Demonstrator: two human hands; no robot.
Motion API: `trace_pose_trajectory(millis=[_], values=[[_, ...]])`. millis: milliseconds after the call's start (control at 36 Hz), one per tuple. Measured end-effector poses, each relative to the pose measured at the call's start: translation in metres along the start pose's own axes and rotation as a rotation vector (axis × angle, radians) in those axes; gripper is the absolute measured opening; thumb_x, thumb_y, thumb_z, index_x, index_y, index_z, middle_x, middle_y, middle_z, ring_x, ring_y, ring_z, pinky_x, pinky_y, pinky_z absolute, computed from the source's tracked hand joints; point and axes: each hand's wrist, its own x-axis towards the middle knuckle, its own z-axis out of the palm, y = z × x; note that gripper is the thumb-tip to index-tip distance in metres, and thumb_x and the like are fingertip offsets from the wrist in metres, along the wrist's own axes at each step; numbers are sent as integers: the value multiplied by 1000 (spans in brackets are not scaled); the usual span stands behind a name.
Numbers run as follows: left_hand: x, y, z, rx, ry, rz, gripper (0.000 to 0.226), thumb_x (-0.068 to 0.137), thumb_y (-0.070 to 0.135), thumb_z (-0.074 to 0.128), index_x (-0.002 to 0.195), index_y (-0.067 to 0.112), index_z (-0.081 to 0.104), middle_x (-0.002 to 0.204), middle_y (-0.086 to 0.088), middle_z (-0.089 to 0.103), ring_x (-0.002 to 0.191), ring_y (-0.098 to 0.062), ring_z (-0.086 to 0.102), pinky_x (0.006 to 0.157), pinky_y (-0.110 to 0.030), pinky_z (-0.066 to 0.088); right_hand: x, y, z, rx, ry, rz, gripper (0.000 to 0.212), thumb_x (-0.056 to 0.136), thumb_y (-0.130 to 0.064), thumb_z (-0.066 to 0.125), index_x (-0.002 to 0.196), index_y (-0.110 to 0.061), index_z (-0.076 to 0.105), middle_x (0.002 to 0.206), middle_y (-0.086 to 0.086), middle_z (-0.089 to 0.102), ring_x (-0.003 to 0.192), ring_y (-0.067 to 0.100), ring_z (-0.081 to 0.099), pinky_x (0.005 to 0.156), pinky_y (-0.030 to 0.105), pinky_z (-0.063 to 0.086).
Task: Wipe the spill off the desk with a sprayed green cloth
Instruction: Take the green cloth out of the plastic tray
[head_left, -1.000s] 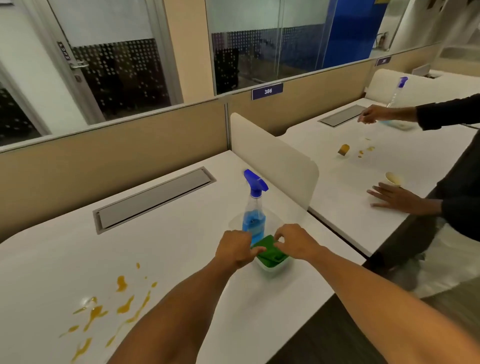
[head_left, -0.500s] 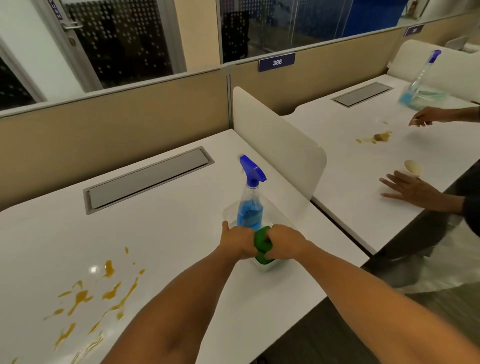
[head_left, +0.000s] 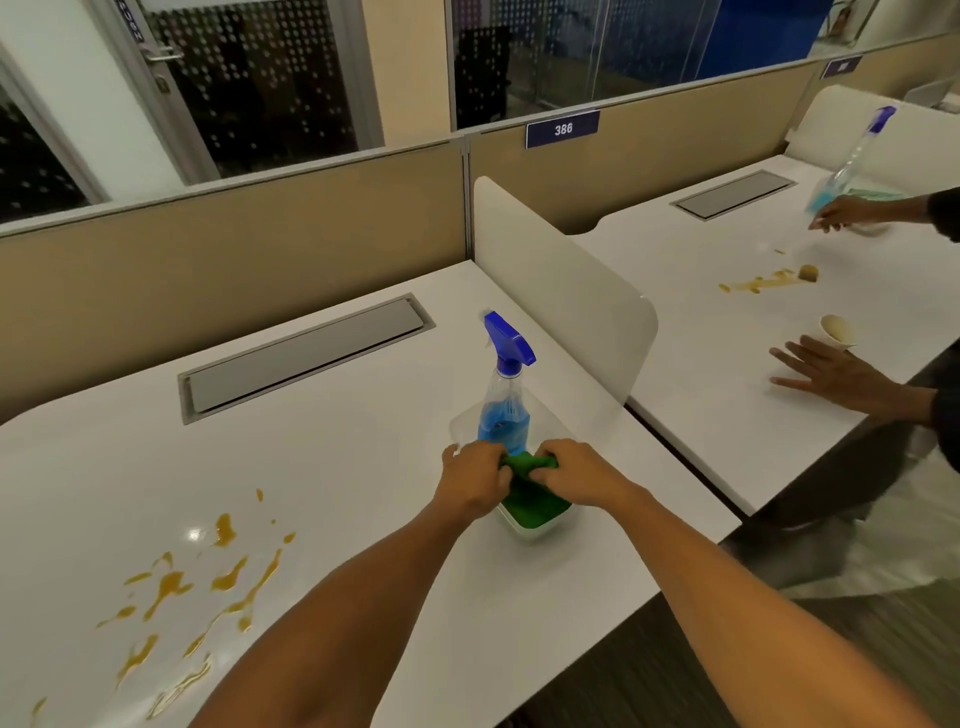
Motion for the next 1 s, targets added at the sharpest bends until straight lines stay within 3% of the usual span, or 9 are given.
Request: trace_pose_trajectory(millis=[83, 222, 333, 472, 583, 667, 861, 944, 1000], values=[[-10, -1, -15, -179, -6, 10, 24, 99, 24, 49, 105, 8, 65, 101, -12, 68, 91, -24, 64, 88, -36, 54, -10, -9, -9, 58, 5, -39, 12, 103, -34, 53, 110, -24, 53, 112, 3, 62, 105, 21, 62, 95, 33, 53], [-29, -5, -41, -285, -22, 77, 24, 102, 24, 46, 110, 9, 62, 102, -8, 65, 92, -19, 60, 81, -26, 49, -29, -31, -28, 21, 12, -130, 10, 103, -34, 54, 109, -26, 51, 109, 0, 61, 99, 17, 61, 86, 27, 49], [-48, -7, -64, -396, 56, 135, 17, 106, 27, 41, 103, 18, 54, 98, 1, 59, 83, -12, 56, 74, -15, 44, -42, -58, -38, 32, 61, -205, 14, 103, -35, 54, 112, -24, 53, 109, 0, 63, 100, 19, 63, 92, 30, 51], [-70, -20, -92, -497, 203, 104, 16, 107, 30, 39, 105, 20, 52, 101, 0, 60, 92, -17, 59, 83, -25, 48, -50, -98, -45, 80, 117, -320, 8, 100, -32, 59, 106, -26, 58, 97, -1, 66, 93, 18, 65, 83, 25, 52], [-93, -46, -112, -542, 246, 71, 13, 104, 29, 49, 114, 21, 52, 109, 3, 61, 99, -15, 60, 86, -26, 54, -50, -133, -34, 79, 114, -384, 5, 99, -33, 61, 103, -30, 59, 94, -7, 65, 92, 16, 65, 87, 29, 55], [-115, -75, -120, -503, 209, 31, 21, 99, 26, 59, 120, 20, 58, 110, 6, 63, 103, -16, 62, 90, -30, 56, -48, -155, -17, 12, 68, -437, 8, 98, -35, 61, 105, -31, 60, 100, -8, 64, 96, 16, 63, 91, 29, 54], [-185, -129, -144, -276, 135, -21, 8, 98, 29, 59, 101, 32, 66, 91, 15, 66, 87, -4, 63, 87, -28, 57, -61, -207, 7, -126, -130, -568, 16, 96, -35, 65, 110, -29, 68, 106, -6, 63, 103, 19, 62, 94, 34, 57], [-230, -136, -174, -210, 32, 79, 10, 98, 35, 60, 102, 36, 68, 92, 15, 70, 87, -6, 67, 85, -28, 59, -83, -232, 2, -162, -257, -652, 20, 95, -35, 67, 114, -27, 70, 108, -7, 64, 105, 18, 62, 95, 36, 57], [-269, -133, -200, -355, 14, 169, 17, 93, 46, 62, 102, 36, 72, 91, 20, 72, 88, -7, 70, 80, -25, 60, -106, -251, -8, -80, -347, -709, 19, 95, -32, 67, 113, -27, 70, 107, -10, 67, 104, 16, 64, 93, 31, 58]])
